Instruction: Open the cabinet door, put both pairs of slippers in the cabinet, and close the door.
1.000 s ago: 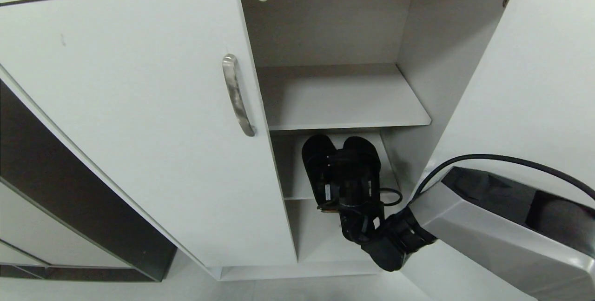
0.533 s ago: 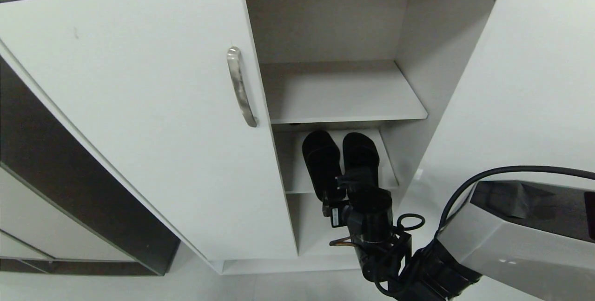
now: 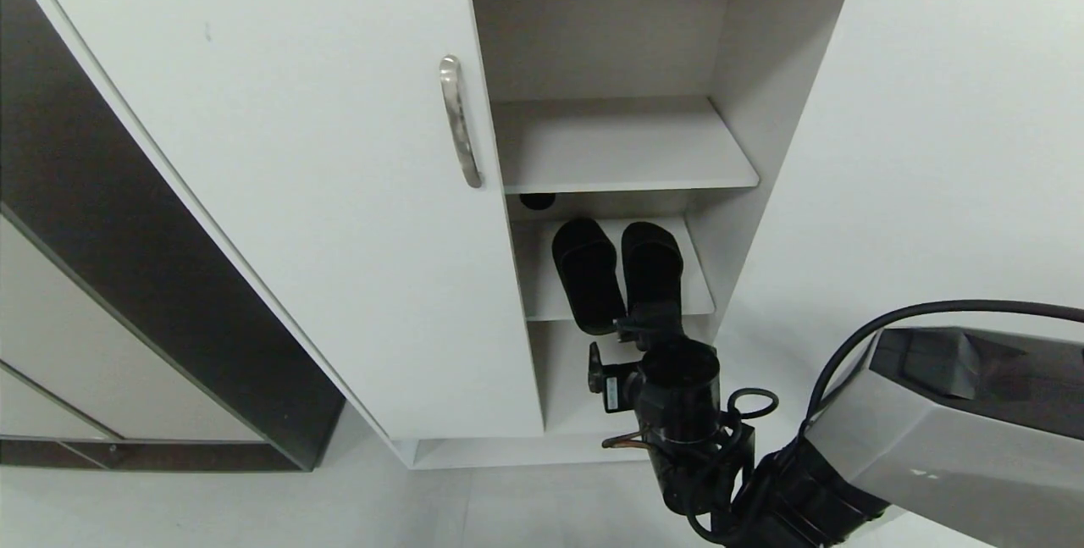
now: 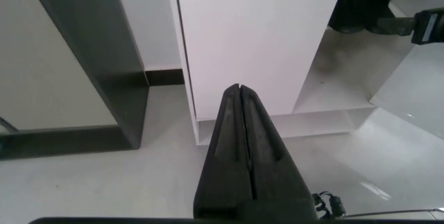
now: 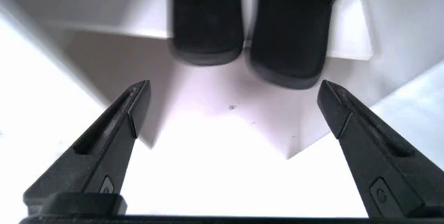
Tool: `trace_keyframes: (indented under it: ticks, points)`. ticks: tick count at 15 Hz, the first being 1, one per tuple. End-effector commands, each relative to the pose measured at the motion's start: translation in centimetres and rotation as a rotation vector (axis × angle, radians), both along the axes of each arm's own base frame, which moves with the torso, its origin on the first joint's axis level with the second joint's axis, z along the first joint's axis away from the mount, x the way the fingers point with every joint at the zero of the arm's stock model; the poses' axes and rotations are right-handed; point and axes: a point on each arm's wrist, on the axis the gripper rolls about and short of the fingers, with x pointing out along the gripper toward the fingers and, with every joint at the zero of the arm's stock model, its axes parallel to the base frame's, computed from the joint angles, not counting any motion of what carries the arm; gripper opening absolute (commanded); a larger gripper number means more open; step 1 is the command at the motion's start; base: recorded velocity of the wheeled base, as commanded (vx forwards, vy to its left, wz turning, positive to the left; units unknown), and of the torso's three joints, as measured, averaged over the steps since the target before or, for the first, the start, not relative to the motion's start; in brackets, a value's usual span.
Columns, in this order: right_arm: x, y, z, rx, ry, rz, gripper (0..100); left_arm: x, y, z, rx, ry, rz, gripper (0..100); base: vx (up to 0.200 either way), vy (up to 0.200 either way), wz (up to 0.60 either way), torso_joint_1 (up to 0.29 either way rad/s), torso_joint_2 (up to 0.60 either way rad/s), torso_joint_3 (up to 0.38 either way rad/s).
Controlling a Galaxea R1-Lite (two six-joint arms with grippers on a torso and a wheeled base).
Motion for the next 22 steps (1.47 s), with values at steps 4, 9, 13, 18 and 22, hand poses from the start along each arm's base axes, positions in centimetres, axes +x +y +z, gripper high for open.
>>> trace_keyframes:
  ticks: [4,9,13,18,22]
  points:
    - [0.0,0.0,0.0,0.001,0.001,0.001,100,0.0,0.0,0.0,-0.001,0.001,0.0,0,0.0,0.0,0.0,0.0,0.0,0.0]
    - [0.0,0.0,0.0,0.009,-0.008,-0.001,100,0.0,0.0,0.0,-0.001,0.001,-0.001,0,0.0,0.0,0.0,0.001,0.0,0.102]
    - [0.0,-0.2,-0.1,0.007,-0.005,-0.005,100,0.0,0.0,0.0,-0.001,0.001,0.0,0,0.0,0.0,0.0,0.001,0.0,0.2]
    - [-0.2,-0.5,-0.2,0.002,-0.005,-0.006,100,0.0,0.0,0.0,0.003,0.001,0.002,0,0.0,0.0,0.0,0.001,0.0,0.199]
    - [-1.5,-1.8,0.0,-0.017,0.02,0.053,100,0.0,0.0,0.0,0.003,0.001,0.002,0,0.0,0.0,0.0,-0.001,0.0,0.065]
